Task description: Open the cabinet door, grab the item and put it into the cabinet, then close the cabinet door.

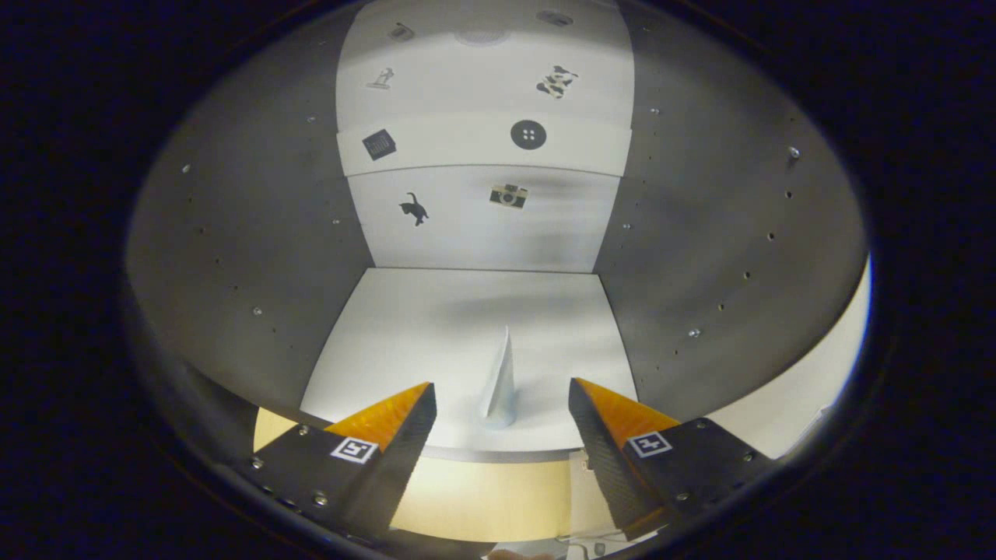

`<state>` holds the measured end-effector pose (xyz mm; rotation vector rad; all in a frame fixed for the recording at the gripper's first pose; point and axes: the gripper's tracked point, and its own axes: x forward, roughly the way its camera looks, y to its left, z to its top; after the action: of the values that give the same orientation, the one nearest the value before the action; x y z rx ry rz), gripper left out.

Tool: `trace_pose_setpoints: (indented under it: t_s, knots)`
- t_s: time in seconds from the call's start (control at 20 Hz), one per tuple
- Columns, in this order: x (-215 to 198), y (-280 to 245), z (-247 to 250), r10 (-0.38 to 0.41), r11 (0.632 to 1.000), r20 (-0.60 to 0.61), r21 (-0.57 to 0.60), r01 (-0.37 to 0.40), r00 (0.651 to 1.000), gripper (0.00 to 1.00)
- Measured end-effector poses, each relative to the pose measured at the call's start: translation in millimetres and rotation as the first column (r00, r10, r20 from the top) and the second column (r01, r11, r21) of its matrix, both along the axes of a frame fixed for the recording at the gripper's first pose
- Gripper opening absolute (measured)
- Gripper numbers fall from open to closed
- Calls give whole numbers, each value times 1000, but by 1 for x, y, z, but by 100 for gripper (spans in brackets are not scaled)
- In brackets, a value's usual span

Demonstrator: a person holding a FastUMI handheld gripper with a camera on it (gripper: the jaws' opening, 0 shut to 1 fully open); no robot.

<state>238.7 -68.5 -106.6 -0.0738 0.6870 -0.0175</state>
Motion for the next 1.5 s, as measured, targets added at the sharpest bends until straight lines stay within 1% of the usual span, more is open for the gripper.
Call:
trace_pose_setpoints:
  t_s: [0.2, 0.35, 0.5, 0.6, 0.7, 1.05, 1.5]
  knots:
    - [-17, 6, 19, 16, 1000, 83, 15, -17, 996, 100]
    - [-38, 8, 39, 22, 1000, 164, 9, -24, 986, 100]
    - [-67, 10, 58, 31, 1000, 249, -7, -30, 968, 100]
    - [-91, 5, 67, 13, 1000, 285, -25, -7, 958, 98]
    - [-112, 8, 76, 4, 1000, 320, -5, -2, 947, 98]
    - [-186, -1, 90, -35, 999, 372, 25, 27, 928, 98]
    - [-286, -21, 89, -94, 996, 408, 33, 88, 908, 98]
